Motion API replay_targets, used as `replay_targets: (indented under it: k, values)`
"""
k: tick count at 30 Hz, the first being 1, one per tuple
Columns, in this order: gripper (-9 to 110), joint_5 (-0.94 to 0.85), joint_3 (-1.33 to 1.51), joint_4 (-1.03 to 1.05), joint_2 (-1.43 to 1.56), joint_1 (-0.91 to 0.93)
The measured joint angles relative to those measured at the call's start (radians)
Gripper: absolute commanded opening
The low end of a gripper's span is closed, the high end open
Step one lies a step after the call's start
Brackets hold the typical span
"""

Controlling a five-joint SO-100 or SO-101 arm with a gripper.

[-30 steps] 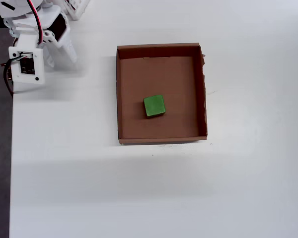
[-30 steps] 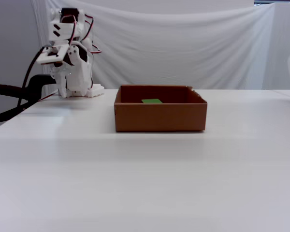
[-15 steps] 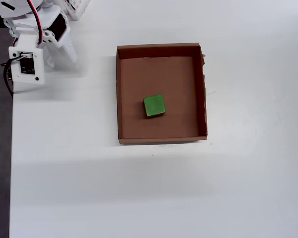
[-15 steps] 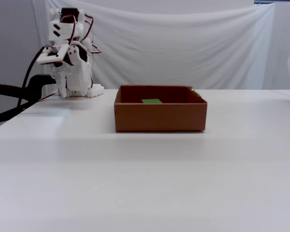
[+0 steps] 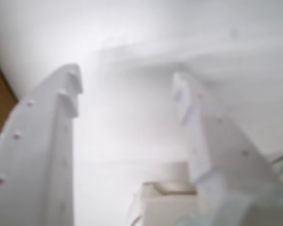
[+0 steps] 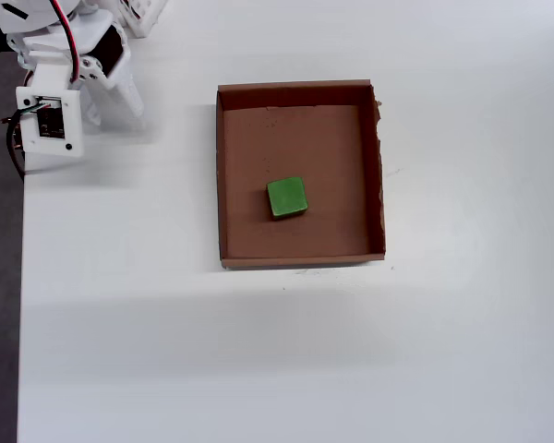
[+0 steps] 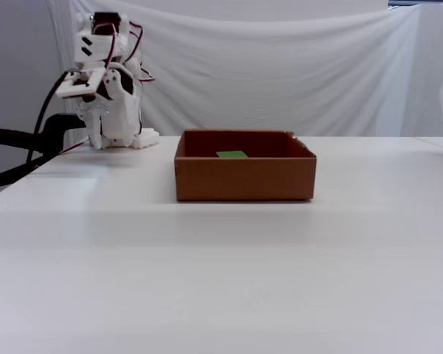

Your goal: Grasp a green cube and put it in a box.

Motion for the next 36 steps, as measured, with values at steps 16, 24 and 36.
replay_targets:
  k: [16,24,36]
  values:
    - [22,0.006,0.0,0.0,0.0,0.002]
    - [22,0.006,0.0,0.0,0.0,0.002]
    - [22,0.012,0.0,0.0,0.0,0.002]
